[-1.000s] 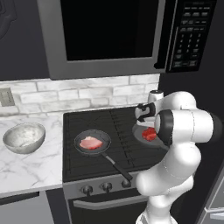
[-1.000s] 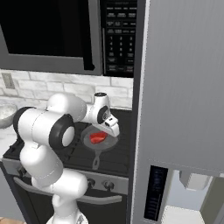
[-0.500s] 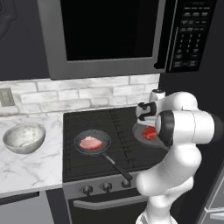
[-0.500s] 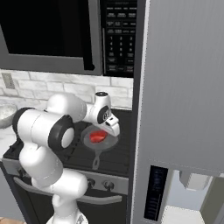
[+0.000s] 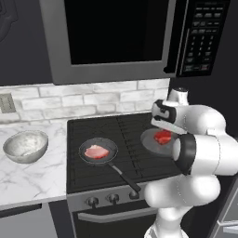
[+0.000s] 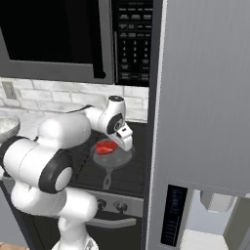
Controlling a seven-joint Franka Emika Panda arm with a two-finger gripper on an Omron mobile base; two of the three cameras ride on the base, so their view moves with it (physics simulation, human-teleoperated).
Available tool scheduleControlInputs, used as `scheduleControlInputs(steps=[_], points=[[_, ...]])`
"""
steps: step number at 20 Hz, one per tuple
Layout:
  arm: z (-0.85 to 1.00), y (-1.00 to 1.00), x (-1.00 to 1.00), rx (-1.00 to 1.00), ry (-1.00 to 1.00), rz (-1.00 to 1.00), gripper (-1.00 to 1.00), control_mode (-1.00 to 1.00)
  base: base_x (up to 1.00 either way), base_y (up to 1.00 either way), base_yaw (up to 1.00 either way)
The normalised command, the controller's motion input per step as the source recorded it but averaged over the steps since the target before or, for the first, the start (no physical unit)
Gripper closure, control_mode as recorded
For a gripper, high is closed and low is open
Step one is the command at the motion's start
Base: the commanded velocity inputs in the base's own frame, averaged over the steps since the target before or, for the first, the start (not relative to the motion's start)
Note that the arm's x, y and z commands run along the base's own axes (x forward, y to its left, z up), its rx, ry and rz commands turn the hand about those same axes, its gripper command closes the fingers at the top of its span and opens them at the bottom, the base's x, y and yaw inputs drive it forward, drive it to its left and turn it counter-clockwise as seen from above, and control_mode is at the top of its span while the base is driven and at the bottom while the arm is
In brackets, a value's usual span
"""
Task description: Place one of the steaks on the plate and the other in the bowl. Then place the bowl in the fridge.
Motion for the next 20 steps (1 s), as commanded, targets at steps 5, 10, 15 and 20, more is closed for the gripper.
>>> scheduleControlInputs(steps=[5,10,15,20], points=[[0.33,0.05,-0.49,0.00,0.05,-0.12,1.00,-1.00,0.00,0.00,0.00],[0.16,0.04,-0.55,0.00,0.07,-0.15,1.00,-1.00,0.00,0.00,0.00],[0.12,0.00,-0.56,0.00,0.05,-0.14,1.00,-1.00,0.00,0.00,0.00],[0.14,0.10,-0.47,0.00,0.07,-0.20,1.00,-1.00,0.00,0.00,0.00]])
